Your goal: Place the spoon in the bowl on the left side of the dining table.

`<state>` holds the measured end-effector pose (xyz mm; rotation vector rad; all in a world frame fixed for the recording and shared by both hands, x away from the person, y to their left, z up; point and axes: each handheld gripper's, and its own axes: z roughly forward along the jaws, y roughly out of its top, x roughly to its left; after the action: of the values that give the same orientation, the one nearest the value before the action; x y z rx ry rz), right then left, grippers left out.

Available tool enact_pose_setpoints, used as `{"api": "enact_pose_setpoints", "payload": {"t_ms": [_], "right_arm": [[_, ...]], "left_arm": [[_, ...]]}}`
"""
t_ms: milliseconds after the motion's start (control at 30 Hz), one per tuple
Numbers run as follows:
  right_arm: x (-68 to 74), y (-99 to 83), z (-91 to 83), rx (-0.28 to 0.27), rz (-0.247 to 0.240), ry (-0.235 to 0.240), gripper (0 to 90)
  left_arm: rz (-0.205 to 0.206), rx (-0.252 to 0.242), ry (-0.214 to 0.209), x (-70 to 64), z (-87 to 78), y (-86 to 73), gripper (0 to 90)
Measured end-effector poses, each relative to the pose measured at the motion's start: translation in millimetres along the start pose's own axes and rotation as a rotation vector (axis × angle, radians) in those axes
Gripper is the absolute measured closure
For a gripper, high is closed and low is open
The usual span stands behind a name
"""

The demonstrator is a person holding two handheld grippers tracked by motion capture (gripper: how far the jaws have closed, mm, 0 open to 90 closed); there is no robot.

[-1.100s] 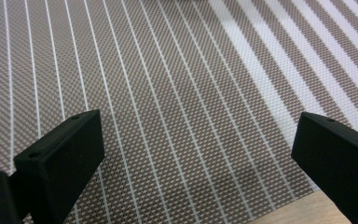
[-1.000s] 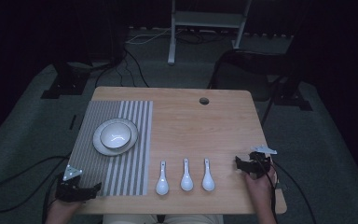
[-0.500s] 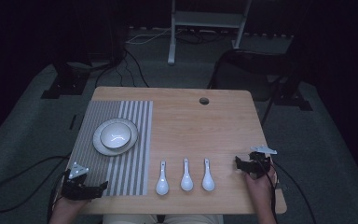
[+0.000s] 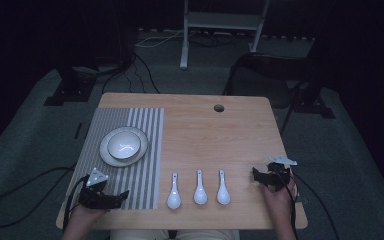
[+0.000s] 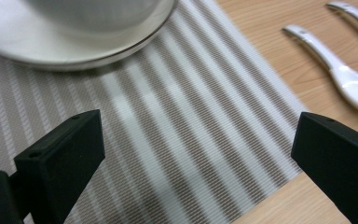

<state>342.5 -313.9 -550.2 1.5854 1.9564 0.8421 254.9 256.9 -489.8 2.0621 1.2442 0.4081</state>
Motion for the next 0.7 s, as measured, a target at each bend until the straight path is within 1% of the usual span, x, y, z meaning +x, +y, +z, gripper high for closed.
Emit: {"api": "enact_pose_setpoints", "payload": {"t_ms": [67, 167, 200, 267, 300, 467, 633, 700], "right_arm": [[0.0, 0.0, 0.0, 0.0, 0.0, 0.0, 11.4], [0.0, 0.0, 0.0, 0.0, 0.0, 0.0, 11.4], [0.0, 0.0, 0.0, 0.0, 0.0, 0.0, 11.4], [0.0, 0.0, 0.0, 0.0, 0.0, 0.0, 11.4], [-0.1, 0.0, 0.0, 0.0, 0.0, 0.0, 11.4], [-0.1, 0.0, 0.0, 0.0, -0.001, 0.0, 11.4], [0.0, 0.0, 0.0, 0.0, 0.0, 0.0, 11.4], [0.0, 0.0, 0.0, 0.0, 0.0, 0.0, 11.4]], "left_arm": [[0.018, 0.001, -0.002, -4.8, 3.8, 4.8, 2.6], [0.028, 0.002, -0.006, -10.3, 7.7, 10.4, 2.6], [0.033, 0.002, -0.017, -12.3, 8.9, 12.5, 2.6], [0.043, 0.003, -0.017, -16.2, 11.3, 16.2, 2.6], [0.052, 0.005, -0.026, -19.0, 13.2, 18.7, 2.6], [0.073, 0.015, -0.045, -27.6, 19.6, 27.9, 2.6], [0.097, 0.016, -0.067, -39.8, 26.3, 37.7, 2.7], [0.105, 0.011, -0.069, -44.6, 28.8, 41.5, 2.7]]}}
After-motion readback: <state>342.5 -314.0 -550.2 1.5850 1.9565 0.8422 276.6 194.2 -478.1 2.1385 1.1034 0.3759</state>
